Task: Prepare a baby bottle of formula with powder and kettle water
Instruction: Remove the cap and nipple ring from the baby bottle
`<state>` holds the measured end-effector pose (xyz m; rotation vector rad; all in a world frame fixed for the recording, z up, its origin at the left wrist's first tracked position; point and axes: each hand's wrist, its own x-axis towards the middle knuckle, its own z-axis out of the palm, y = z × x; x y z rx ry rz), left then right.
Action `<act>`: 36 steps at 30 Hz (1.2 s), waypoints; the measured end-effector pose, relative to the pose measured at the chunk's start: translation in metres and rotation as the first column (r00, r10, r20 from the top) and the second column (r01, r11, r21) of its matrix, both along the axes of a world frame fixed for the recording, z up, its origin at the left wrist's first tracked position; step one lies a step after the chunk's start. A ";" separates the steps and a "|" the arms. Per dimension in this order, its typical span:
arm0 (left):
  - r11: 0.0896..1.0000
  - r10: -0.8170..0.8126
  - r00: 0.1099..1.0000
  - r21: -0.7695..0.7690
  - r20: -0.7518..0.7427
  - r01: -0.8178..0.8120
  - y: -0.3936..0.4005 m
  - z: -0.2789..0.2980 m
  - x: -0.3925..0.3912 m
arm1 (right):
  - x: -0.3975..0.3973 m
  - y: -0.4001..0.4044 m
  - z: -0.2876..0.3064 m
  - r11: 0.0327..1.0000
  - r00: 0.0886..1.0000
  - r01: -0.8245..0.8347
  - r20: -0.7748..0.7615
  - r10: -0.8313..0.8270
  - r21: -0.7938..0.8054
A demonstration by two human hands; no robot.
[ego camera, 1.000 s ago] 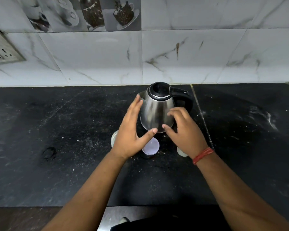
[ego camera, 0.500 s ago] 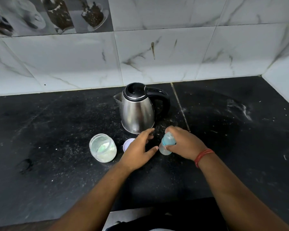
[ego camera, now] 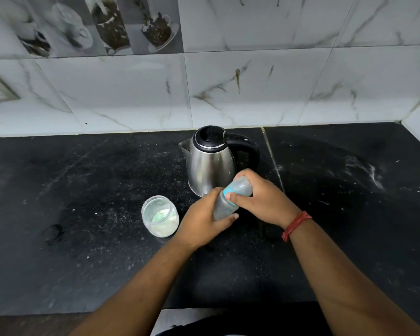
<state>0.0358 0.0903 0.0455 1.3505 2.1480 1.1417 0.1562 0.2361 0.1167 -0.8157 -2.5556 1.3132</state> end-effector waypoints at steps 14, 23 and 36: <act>1.000 -0.004 0.998 -0.023 0.064 0.005 -0.023 0.005 -0.011 | -0.028 -0.022 -0.004 0.997 0.997 0.067 -0.025 -0.068 -0.038; 0.995 0.004 0.939 0.093 0.344 -0.038 -0.024 0.005 -0.011 | -0.024 -0.011 0.004 0.974 0.969 -0.026 -0.246 -0.032 -0.227; 0.987 0.053 0.913 0.116 0.405 -0.109 -0.026 0.001 -0.013 | 0.014 0.039 -0.079 0.913 0.939 0.204 0.193 -0.284 0.352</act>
